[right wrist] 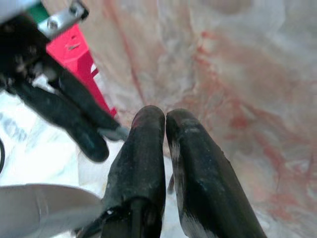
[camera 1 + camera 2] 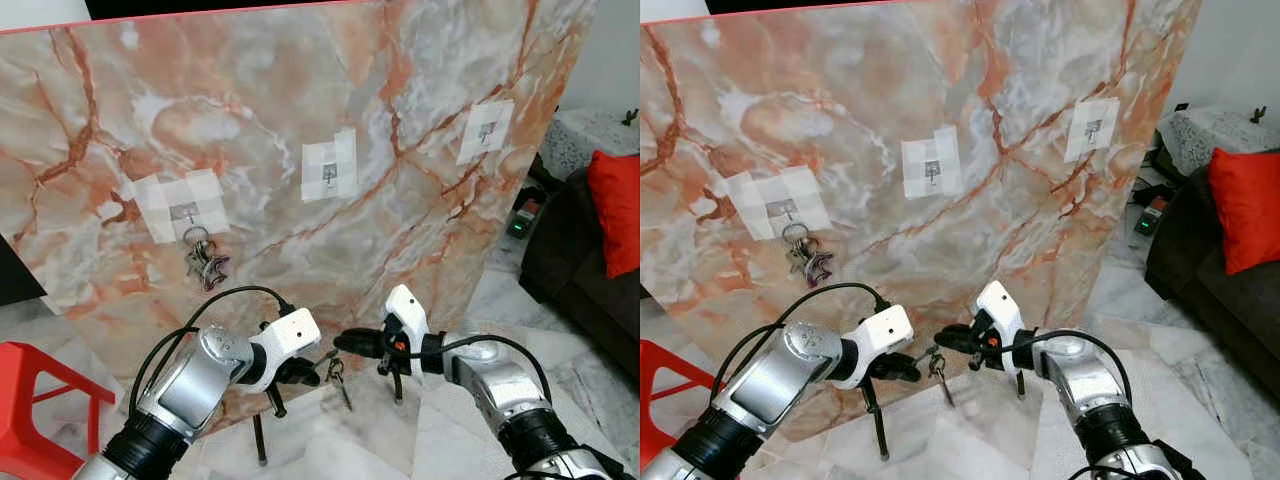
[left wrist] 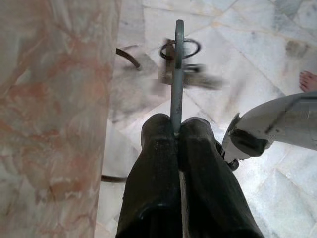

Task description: Hang keys on a hook

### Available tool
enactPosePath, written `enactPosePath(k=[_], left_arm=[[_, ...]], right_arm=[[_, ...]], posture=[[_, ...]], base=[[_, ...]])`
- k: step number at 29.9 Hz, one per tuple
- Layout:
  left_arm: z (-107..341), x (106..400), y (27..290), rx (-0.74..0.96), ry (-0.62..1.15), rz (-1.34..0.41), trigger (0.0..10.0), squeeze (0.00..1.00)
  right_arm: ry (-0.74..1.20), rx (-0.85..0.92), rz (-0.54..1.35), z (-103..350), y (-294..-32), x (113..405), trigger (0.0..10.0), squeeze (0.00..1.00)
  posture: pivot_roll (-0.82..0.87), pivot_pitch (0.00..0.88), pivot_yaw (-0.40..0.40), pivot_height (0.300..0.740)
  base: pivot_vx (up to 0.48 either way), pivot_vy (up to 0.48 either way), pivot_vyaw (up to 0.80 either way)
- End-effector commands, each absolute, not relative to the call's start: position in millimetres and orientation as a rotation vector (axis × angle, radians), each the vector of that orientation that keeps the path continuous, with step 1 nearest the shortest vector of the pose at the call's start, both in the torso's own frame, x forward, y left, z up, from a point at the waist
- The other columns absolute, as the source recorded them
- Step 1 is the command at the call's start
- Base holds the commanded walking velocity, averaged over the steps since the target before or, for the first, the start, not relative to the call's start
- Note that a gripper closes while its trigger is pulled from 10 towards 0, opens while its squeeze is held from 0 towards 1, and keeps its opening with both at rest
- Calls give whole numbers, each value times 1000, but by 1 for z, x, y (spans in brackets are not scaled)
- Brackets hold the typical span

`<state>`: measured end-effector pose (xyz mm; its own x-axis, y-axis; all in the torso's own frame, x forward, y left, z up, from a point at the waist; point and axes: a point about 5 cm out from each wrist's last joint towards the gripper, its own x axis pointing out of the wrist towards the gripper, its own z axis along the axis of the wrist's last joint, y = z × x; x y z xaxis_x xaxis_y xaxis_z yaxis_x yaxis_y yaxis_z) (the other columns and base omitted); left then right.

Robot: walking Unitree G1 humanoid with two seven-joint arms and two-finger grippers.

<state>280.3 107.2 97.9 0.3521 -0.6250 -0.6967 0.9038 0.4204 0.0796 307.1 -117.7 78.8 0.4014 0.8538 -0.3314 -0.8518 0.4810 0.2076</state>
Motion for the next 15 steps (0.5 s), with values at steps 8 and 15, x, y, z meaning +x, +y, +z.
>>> enactPosePath(k=[8, 15], left_arm=[[105, 287, 106, 519, 618, -1014, 10000, 0], [106, 290, 104, 512, 613, -998, 10000, 0]], right_arm=[[397, 15, 1091, 87, -113, 310, 10000, 0], [468, -36, 1126, 71, -112, 300, 10000, 0]], posture=[[42, 0, -81, 740], [45, 0, -84, 740]], base=[[0, 0, 0], [0, 0, 0]])
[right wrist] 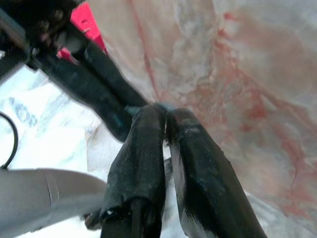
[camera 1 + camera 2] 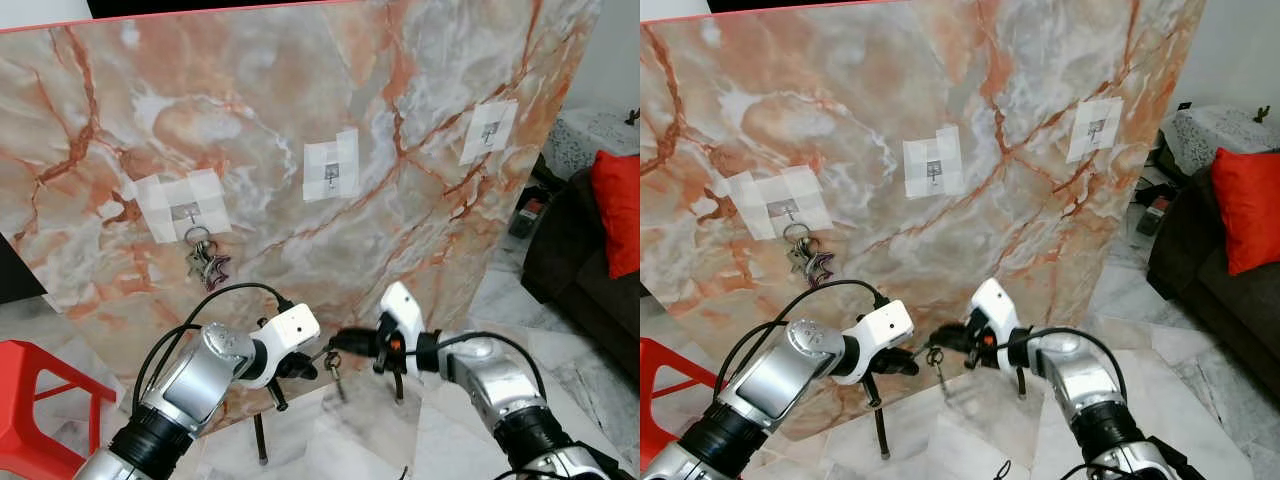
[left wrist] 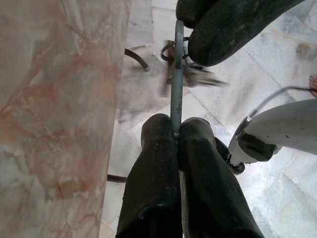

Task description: Hang keys on a hook

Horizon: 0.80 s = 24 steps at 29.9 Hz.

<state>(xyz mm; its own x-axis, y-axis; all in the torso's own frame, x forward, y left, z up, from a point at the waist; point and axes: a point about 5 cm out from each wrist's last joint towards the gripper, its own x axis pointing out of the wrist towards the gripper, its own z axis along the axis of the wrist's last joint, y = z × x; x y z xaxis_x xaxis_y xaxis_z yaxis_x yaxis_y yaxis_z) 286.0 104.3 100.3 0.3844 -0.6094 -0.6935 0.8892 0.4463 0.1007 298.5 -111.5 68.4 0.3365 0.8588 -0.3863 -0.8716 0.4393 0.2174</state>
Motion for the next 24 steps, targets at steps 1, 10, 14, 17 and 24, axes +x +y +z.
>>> enactPosePath(k=[1, 10, 14, 17, 24], left_arm=[[106, 290, 104, 510, 612, -997, 10000, 0], [106, 291, 103, 515, 612, -995, 10000, 0], [106, 292, 102, 518, 614, -996, 10000, 0], [106, 292, 102, 520, 612, -998, 10000, 0], [106, 292, 102, 520, 608, -996, 10000, 0]], right_arm=[[455, -10, 1136, 74, -110, 300, 10000, 0], [403, 4, 1106, 82, -110, 307, 10000, 0], [348, 34, 1057, 90, -111, 315, 10000, 0], [346, 45, 1052, 90, -110, 316, 10000, 0], [384, 27, 1036, 80, -111, 314, 10000, 0]], posture=[[43, 0, -83, 740], [45, 0, -86, 740], [43, 0, -85, 740], [43, 0, -86, 740], [44, 0, -88, 740]], base=[[0, 0, 0], [0, 0, 0], [0, 0, 0], [0, 0, 0], [0, 0, 0]])
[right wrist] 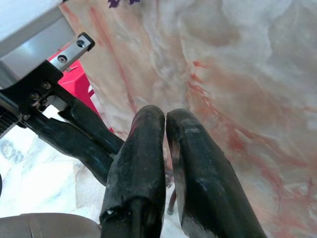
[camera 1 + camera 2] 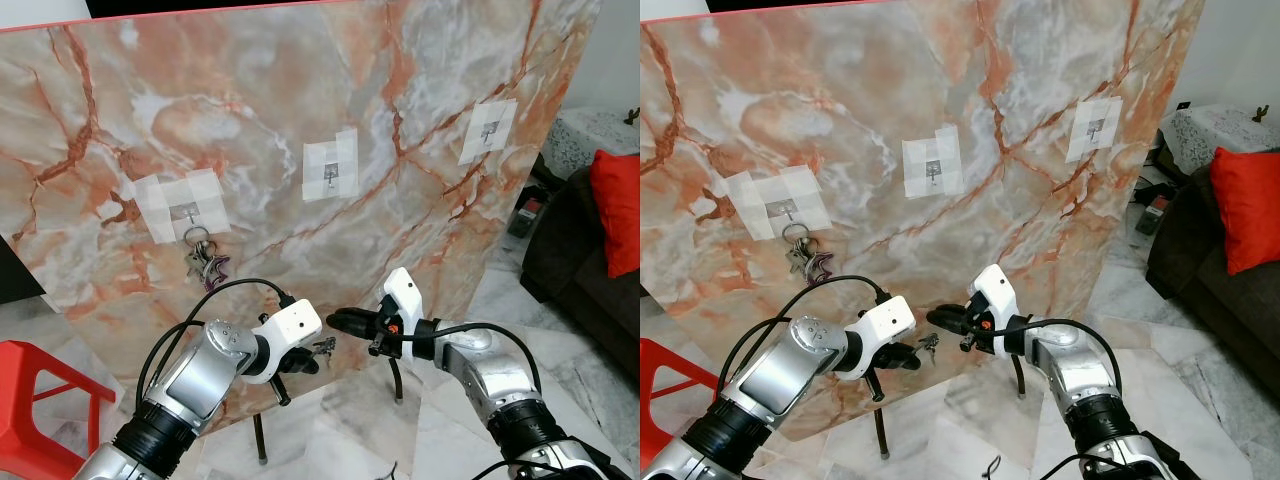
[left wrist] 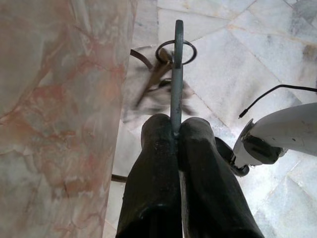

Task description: Hang keys on a hook

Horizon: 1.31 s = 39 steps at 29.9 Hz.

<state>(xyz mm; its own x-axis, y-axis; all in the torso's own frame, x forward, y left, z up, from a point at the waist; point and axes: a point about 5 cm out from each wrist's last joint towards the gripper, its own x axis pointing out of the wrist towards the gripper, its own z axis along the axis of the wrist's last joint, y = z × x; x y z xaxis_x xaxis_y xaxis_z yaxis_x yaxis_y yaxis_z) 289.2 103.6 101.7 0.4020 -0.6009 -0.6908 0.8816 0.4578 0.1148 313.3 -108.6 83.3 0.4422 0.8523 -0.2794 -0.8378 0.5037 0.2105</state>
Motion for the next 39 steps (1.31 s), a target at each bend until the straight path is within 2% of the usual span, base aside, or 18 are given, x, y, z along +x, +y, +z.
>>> enactPosePath(k=[1, 15, 21, 25, 39], left_arm=[[107, 292, 102, 521, 607, -996, 10000, 0], [110, 292, 101, 546, 595, -1004, 10000, 0], [109, 292, 100, 548, 597, -1007, 10000, 0], [109, 292, 99, 549, 597, -1009, 10000, 0], [109, 292, 98, 554, 595, -1008, 10000, 0]], right_arm=[[394, 21, 1030, 78, -112, 313, 10000, 0], [440, 23, 954, 61, -118, 313, 10000, 0], [354, 23, 906, 72, -119, 322, 10000, 0], [304, 22, 808, 80, -124, 334, 10000, 0], [299, 79, 1058, 83, -102, 322, 10000, 0]], posture=[[44, 0, -88, 740], [51, 0, -86, 740], [49, 0, -86, 740], [51, 0, -86, 740], [52, 0, -91, 740]], base=[[0, 0, 0], [0, 0, 0], [0, 0, 0], [0, 0, 0], [0, 0, 0]])
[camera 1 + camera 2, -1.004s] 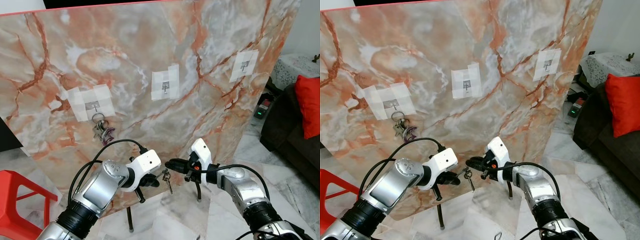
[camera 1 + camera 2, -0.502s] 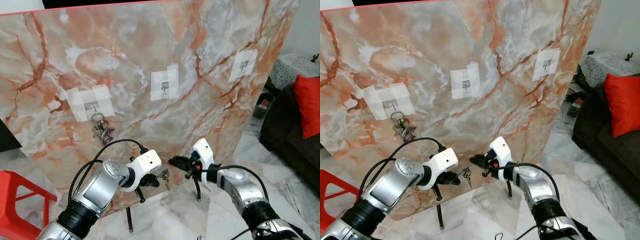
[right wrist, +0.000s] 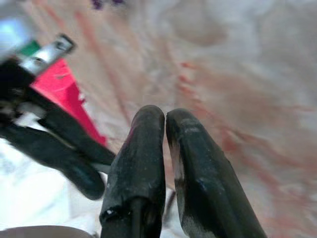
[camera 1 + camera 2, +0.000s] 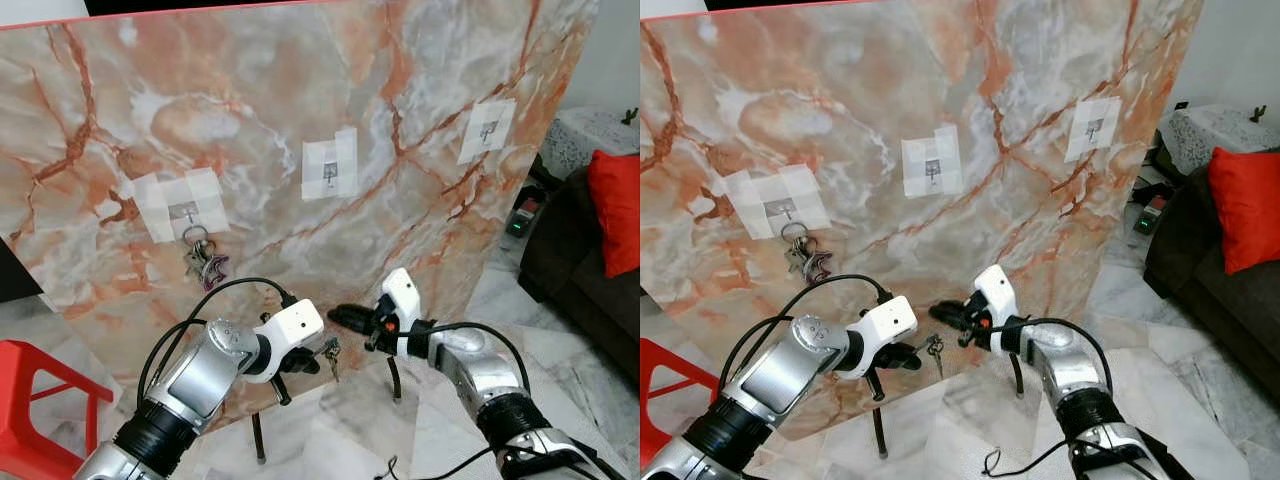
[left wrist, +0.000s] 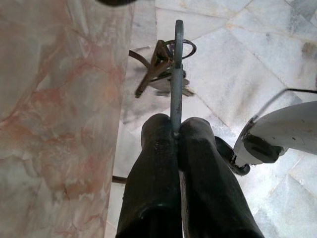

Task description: Hang keys on a hook

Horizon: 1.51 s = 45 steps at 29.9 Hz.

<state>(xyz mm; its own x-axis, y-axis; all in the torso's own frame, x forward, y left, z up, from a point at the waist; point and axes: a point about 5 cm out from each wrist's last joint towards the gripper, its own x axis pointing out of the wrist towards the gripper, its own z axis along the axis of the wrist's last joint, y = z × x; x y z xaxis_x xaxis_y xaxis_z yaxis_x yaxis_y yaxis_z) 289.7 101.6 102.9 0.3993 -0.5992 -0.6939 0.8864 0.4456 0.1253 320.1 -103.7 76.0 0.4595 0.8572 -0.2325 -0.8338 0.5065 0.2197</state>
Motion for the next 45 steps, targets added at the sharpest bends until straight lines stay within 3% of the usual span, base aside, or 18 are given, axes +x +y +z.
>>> enactPosePath(k=[1, 45], left_arm=[[109, 292, 98, 554, 595, -1008, 10000, 0], [115, 296, 94, 558, 557, -987, 10000, 0]], right_arm=[[302, 80, 1076, 83, -101, 321, 10000, 0], [409, -18, 1068, 58, -106, 312, 10000, 0]], posture=[[50, 0, -92, 740], [57, 0, -102, 740]], base=[[0, 0, 0], [0, 0, 0]])
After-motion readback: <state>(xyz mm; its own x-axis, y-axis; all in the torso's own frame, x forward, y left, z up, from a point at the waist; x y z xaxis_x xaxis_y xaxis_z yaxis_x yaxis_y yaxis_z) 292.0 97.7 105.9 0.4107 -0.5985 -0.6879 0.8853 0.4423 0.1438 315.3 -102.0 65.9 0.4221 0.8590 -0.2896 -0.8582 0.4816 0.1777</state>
